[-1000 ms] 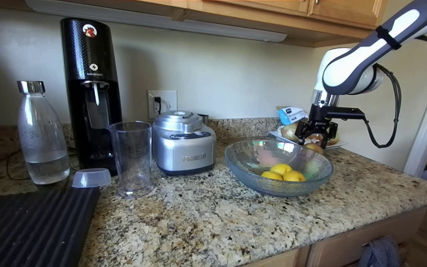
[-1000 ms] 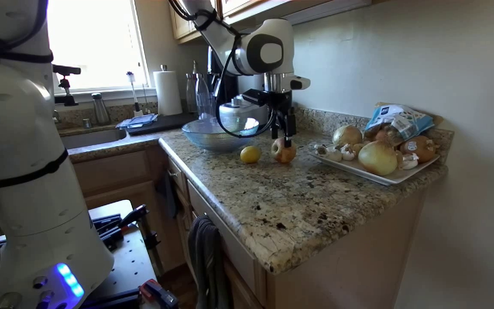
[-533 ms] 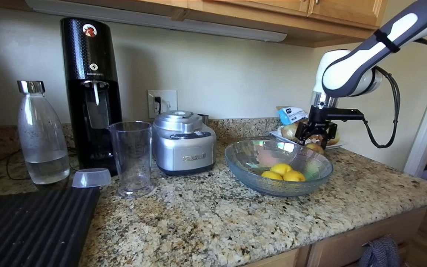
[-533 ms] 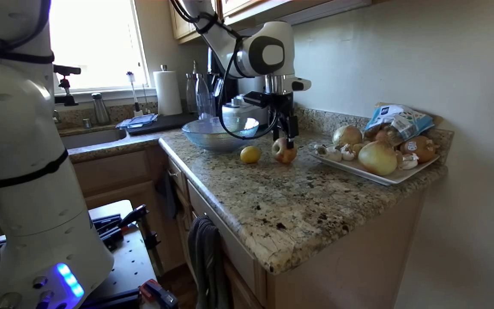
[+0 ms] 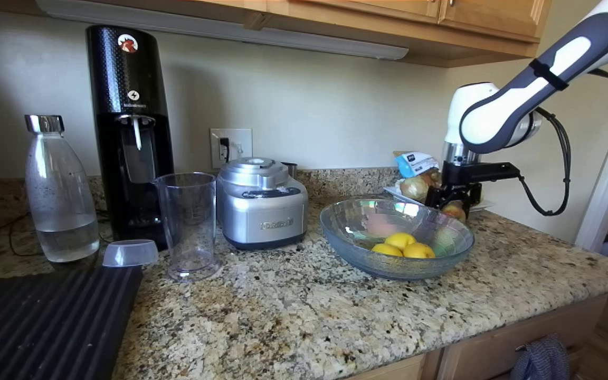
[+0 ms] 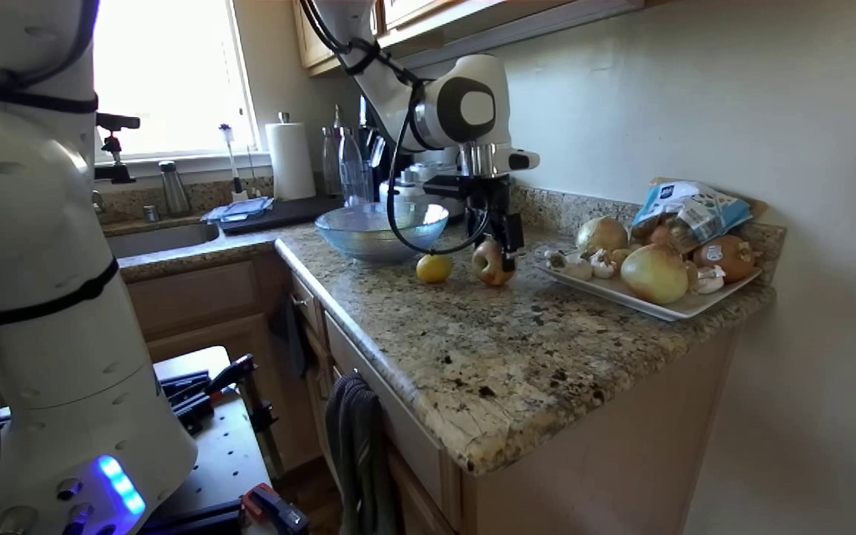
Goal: Put the lemons and the apple in the glass bowl
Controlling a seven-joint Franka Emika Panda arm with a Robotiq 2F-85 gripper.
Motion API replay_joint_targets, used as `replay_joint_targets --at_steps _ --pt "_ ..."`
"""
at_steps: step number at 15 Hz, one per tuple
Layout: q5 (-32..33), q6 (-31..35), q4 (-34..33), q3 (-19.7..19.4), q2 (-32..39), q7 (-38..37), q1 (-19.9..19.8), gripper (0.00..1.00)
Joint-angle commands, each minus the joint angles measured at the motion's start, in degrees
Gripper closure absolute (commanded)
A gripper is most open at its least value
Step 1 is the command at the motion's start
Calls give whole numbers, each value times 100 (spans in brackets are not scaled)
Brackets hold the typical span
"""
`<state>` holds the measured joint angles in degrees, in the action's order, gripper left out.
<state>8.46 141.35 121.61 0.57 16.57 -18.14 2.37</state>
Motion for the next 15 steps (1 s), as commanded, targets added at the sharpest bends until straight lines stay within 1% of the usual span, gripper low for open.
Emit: replay_joint_targets --at_steps 1,2,3,4,5,6,9,15 --pt "224 291 66 -175 127 -3 163 0" --pt "266 327 71 -190 160 0 184 0" --pt "285 351 68 -198 184 14 198 12" --pt "285 360 58 -199 169 8 209 26" --pt "267 342 71 -191 130 46 196 32" --pt "230 337 90 -181 88 67 188 33" --pt "136 213 163 -146 -103 108 170 33" --pt "-377 -75 430 97 -793 703 94 33"
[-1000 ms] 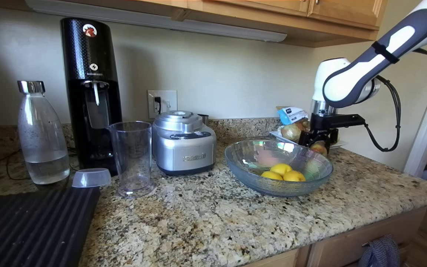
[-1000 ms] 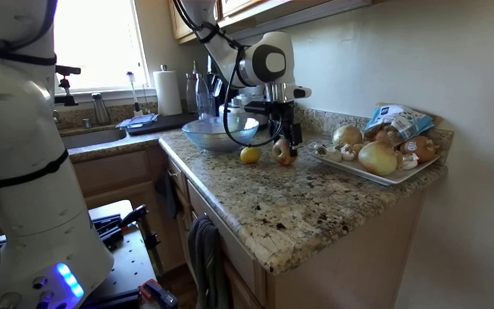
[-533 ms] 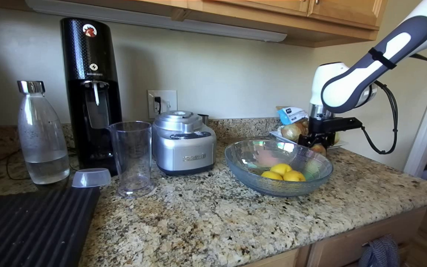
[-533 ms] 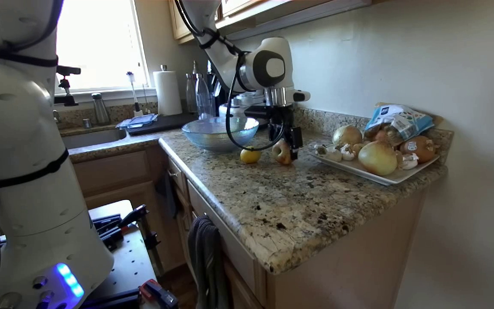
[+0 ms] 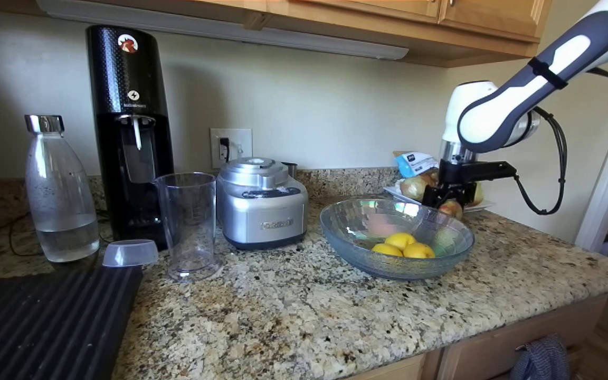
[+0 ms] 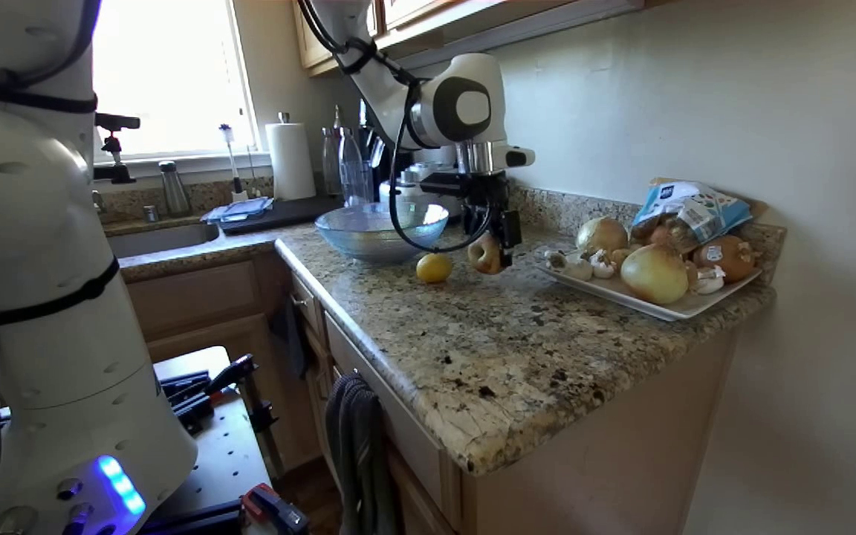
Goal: Put the lemons and the apple in the glass bowl
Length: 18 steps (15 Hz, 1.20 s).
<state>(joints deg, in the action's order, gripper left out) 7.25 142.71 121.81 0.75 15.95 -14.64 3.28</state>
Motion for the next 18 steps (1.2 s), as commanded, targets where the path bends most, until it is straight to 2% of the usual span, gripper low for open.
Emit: replay_joint_targets --at_steps 1,8,12,18 --pt "-255 -250 430 86 -858 377 31 33" --pt "-282 -686 506 529 -1767 804 311 33" --pt "-423 -732 443 870 -1716 1088 592 33" --pt "-646 -433 389 1267 -1364 1724 945 33"
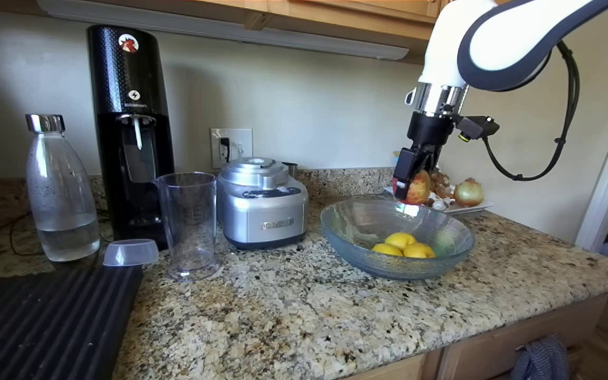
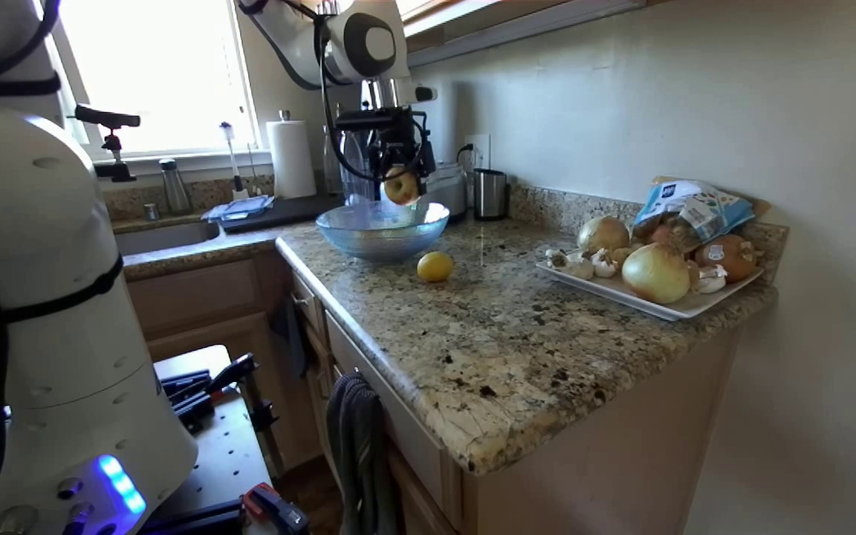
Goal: Put the lemons and the apple in the glass bowl
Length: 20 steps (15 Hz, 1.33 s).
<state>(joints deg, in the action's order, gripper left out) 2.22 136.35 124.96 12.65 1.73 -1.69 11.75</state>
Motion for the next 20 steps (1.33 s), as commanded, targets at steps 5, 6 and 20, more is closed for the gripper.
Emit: replay_joint_targets --at_steps 5,6,20 --pt "-119 571 -85 228 634 975 188 33" --pt "-127 615 -146 244 764 1070 190 33" --pt "68 199 -870 310 1456 1455 213 0"
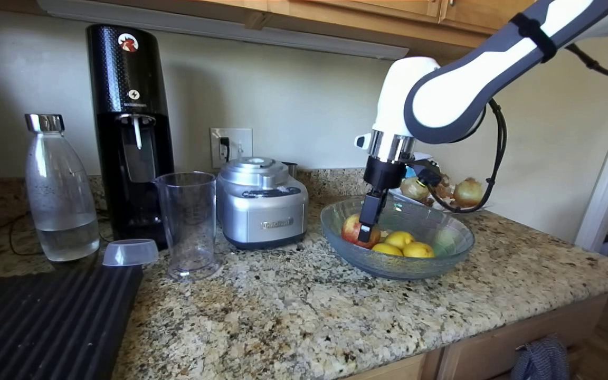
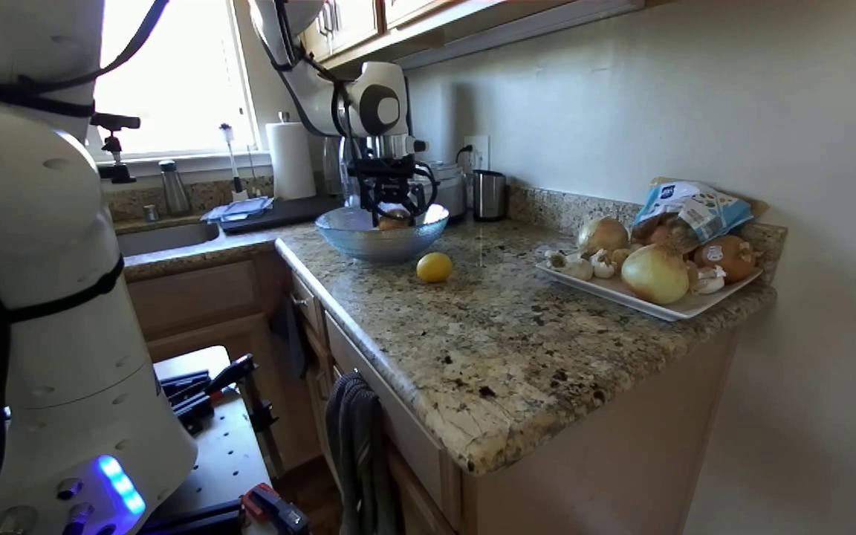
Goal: Put the lemons and the apple in the glass bowl
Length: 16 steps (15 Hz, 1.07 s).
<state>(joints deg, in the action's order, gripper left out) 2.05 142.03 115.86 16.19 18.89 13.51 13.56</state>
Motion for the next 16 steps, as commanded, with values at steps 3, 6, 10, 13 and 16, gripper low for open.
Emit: replay_joint_targets --at_steps 3,6,10,13,16 --pt "26 -683 119 -10 -524 -8 3 0" --pt "16 -1070 184 -29 -870 -53 -5 0" --pt "41 -1499 281 -119 -1390 -127 -49 0" --pt "23 -1657 440 -226 -1823 -29 -134 0" --pt "25 -1761 661 -403 -2241 83 -258 0"
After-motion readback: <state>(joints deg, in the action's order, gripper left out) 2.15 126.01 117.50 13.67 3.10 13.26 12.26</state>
